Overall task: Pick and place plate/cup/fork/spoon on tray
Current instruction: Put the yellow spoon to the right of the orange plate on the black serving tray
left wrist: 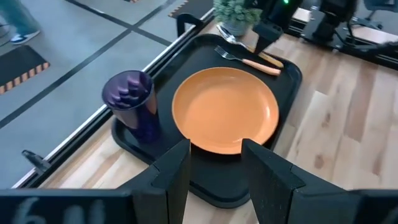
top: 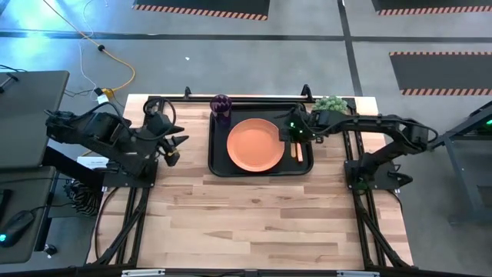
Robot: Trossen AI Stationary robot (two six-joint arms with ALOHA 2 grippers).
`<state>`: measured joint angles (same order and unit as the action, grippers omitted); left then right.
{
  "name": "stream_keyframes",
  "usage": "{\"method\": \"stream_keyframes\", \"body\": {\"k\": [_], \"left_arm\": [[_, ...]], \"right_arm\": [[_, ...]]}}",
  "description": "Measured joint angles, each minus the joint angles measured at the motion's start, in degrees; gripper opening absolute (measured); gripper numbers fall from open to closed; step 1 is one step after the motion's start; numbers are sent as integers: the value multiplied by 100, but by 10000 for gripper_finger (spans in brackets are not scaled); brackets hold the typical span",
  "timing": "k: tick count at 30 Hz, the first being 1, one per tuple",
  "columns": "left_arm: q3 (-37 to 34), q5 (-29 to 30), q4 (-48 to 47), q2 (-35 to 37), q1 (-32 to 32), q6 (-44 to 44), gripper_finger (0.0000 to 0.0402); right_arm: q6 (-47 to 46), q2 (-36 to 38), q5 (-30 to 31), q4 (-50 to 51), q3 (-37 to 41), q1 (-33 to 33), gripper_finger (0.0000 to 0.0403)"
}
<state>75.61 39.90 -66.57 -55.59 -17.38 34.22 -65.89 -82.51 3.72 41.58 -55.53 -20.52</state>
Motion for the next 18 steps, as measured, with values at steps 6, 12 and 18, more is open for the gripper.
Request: {"method": "stream_keyframes", "body": {"k": [6,12,18], "left_arm": [[0,0,10,0,397,1,133],[0,1,16,0,821,2,133],[0,0,20,0,1139,2,133]], "right_arm": [[235,-375,-239,-119,0,-172,18],[295,-657,-283,-236,-1,-202,18],[296,-945,-281,-218,-2,-237,18]]}}
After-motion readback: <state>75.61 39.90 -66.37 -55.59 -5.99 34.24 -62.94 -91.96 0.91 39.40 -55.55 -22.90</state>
